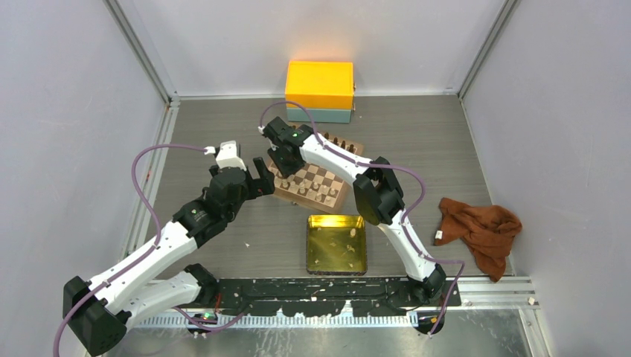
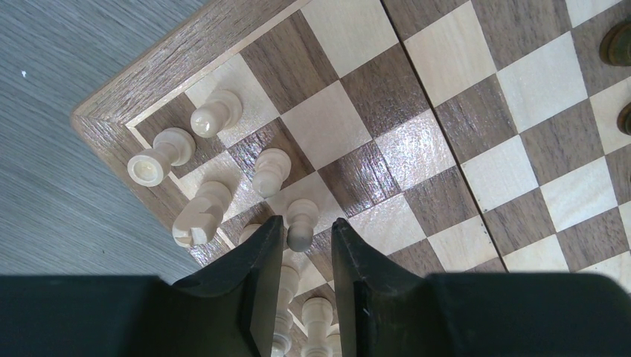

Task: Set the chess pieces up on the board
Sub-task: Place the chess piece on the chessboard, then pick up the chess piece from the storage box.

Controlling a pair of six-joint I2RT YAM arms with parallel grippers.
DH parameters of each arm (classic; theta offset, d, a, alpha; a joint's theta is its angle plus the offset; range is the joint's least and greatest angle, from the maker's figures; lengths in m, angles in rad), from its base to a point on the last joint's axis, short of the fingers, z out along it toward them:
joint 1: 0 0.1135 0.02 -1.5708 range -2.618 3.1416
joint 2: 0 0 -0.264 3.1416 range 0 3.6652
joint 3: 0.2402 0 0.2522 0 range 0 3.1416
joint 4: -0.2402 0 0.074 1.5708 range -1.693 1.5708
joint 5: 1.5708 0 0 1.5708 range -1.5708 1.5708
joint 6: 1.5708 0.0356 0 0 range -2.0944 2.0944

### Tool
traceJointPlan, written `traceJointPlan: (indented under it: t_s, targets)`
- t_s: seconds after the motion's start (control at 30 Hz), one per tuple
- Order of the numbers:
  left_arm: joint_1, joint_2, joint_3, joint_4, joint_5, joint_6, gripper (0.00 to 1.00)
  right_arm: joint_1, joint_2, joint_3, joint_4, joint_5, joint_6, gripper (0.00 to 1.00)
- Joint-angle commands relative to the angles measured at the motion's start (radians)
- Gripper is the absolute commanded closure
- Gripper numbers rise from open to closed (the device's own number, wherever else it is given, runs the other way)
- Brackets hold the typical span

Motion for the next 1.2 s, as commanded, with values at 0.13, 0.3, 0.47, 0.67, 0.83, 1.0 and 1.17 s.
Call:
traceJointPlan:
  t_s: [0.13, 0.3, 0.47, 0.67, 0.83, 1.0, 1.17]
  targets:
    - [-0.003, -0.004, 0.011, 0.026, -0.007, 0.003, 0.0, 0.006, -0.058, 0.062, 0.009, -0.001, -0.013, 0.64]
    - [-0.003, -0.002, 0.01, 0.024, -0.008, 0.002, 0.0, 0.006, -0.061, 0.066, 0.008, -0.004, -0.013, 0.63]
    - [-0.003, -0.006, 0.008, 0.019, -0.009, 0.001, 0.0, 0.008, -0.07, 0.057, 0.012, -0.007, -0.013, 0.63]
    - [-0.003, 0.001, 0.014, 0.017, -0.011, 0.001, 0.0, 0.008, -0.104, 0.048, 0.025, 0.007, -0.014, 0.64]
    - [-0.004, -0.002, 0.019, 0.006, -0.019, 0.003, 0.0, 0.008, -0.137, 0.039, 0.028, 0.012, -0.015, 0.64]
    - [-0.003, -0.011, 0.027, -0.009, -0.034, 0.006, 0.0, 0.008, -0.193, -0.012, 0.052, 0.026, -0.011, 0.64]
    - [-0.003, -0.016, 0.028, -0.017, -0.044, 0.009, 0.0, 0.009, -0.311, -0.151, 0.096, 0.059, -0.002, 0.64]
